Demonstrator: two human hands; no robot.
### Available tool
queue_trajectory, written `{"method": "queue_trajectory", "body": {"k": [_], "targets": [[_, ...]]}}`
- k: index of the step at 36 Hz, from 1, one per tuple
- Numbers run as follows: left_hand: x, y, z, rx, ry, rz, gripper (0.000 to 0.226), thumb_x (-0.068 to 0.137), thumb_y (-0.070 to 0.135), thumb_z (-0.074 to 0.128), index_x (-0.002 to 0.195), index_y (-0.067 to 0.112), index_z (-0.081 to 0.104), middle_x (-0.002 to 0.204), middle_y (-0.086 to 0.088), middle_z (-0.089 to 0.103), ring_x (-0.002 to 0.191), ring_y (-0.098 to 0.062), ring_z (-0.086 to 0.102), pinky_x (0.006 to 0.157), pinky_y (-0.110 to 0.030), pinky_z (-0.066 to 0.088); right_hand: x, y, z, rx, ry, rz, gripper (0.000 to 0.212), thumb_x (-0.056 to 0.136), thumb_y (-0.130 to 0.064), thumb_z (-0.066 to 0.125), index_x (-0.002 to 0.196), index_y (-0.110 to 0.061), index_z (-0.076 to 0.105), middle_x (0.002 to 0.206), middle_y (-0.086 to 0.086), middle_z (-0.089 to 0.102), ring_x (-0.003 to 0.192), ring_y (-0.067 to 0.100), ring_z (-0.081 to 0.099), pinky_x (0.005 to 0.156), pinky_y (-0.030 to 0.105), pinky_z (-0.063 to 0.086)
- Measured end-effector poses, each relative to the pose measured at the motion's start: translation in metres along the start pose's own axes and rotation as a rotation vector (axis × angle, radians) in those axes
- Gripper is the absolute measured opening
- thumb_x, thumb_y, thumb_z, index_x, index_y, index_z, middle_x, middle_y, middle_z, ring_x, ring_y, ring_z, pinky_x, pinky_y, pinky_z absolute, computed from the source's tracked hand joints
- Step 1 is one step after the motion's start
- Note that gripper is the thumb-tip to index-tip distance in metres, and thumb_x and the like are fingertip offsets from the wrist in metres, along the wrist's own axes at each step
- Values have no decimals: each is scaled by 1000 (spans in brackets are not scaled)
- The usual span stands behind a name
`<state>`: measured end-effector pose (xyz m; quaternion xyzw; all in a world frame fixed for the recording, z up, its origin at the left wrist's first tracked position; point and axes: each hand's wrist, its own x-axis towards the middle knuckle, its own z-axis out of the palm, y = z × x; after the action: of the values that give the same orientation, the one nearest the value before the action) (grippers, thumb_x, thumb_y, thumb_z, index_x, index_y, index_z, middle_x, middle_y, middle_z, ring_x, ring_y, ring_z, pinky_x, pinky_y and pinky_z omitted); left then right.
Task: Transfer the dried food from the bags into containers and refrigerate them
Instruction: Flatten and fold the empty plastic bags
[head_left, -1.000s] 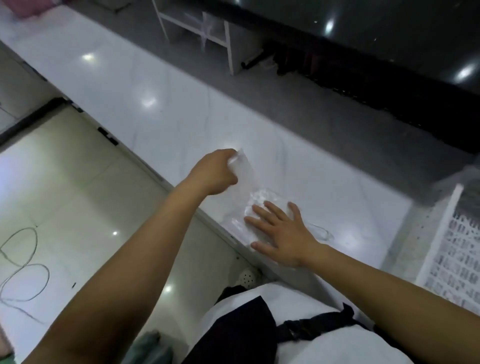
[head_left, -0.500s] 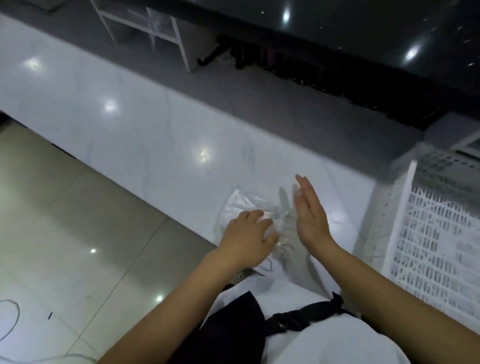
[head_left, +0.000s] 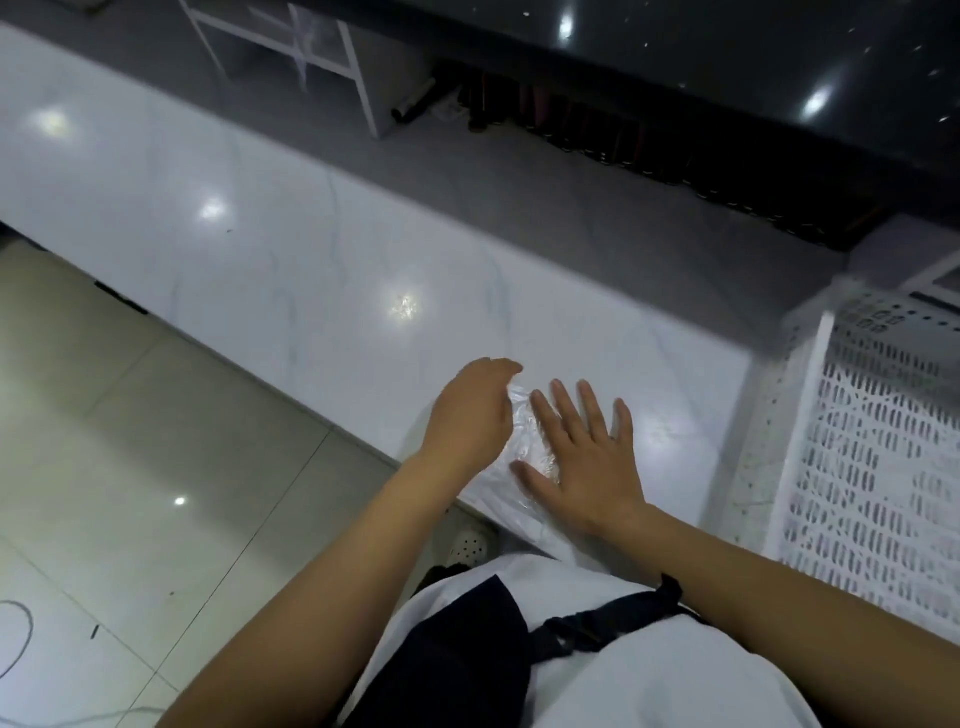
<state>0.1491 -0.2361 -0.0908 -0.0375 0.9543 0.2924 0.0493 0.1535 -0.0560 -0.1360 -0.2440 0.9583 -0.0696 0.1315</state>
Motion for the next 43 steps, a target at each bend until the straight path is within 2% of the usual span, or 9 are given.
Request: {"method": "queue_trajectory", "body": {"k": [5, 14, 20, 25, 31, 34, 37, 40, 43], "targets": [[-18, -26, 32, 428, -153, 136, 60, 106, 42, 12, 160, 18, 3, 169, -2, -1, 155, -20, -6, 125, -42, -1, 0, 2, 1, -21, 11, -1, 96, 86, -87, 12, 160, -27, -4, 167, -7, -10, 152, 17, -21, 120, 58, -7], [-20, -38, 46, 395, -77, 163, 67, 102, 59, 15, 160, 29, 1, 168, -2, -4, 155, -22, -11, 125, -46, 1, -3, 6, -6, -9, -18, 2, 100, 82, -89, 10, 157, -28, -15, 165, -5, -21, 150, 17, -26, 120, 58, -10], [-20, -39, 47, 385, -64, 155, 61, 101, 59, 15, 158, 41, 3, 169, -6, -3, 155, -27, -11, 125, -48, 0, -21, -10, 1, 44, 126, -144, 78, 98, -60, 25, 160, -15, 9, 169, 5, 2, 155, 24, -3, 121, 59, 2], [-18, -36, 49, 389, -49, 87, 69, 100, 65, 14, 160, 34, 1, 168, -9, -5, 155, -27, -11, 124, -49, -2, -26, -13, 13, -25, 61, -70, 75, 102, -59, 15, 159, -11, 11, 168, 6, 6, 155, 21, -2, 121, 60, 5], [-10, -28, 41, 302, -31, -78, 71, 101, 61, 14, 160, 25, -5, 168, -6, -10, 154, -20, -13, 124, -43, -6, -24, -11, 17, -2, 77, -64, 79, 100, -62, 22, 160, -12, 9, 168, 5, 8, 155, 19, -2, 121, 59, 6], [-9, -25, 24, -13, 25, -148, 68, 103, 40, 42, 160, 22, 9, 169, -5, 2, 155, -20, -1, 122, -34, -2, -24, -10, 16, 4, 73, -63, 80, 100, -62, 21, 160, -12, 8, 168, 5, 8, 155, 19, -1, 121, 59, 6], [-15, -30, -2, -282, 82, -263, 69, 95, 26, 60, 155, 28, 28, 162, -2, 27, 147, -22, 27, 119, -39, 22, -25, -9, 14, 27, 70, -61, 79, 99, -62, 22, 160, -13, 8, 169, 4, 7, 155, 19, -2, 121, 59, 5], [-18, -35, -26, -349, -31, -417, 71, 87, 26, 71, 149, 32, 37, 144, 1, 47, 120, -19, 53, 99, -42, 49, -26, -9, 10, 37, 59, -73, 74, 99, -62, 23, 160, -23, 9, 169, 3, 7, 155, 20, -2, 121, 60, 6], [-14, -37, -41, -425, -136, -525, 66, 82, 23, 78, 141, 31, 47, 120, 2, 62, 99, -19, 64, 78, -37, 56, -27, -10, 6, 64, 58, -92, 70, 98, -61, 27, 160, -32, 11, 168, 4, 11, 155, 23, 3, 120, 61, 6]]}}
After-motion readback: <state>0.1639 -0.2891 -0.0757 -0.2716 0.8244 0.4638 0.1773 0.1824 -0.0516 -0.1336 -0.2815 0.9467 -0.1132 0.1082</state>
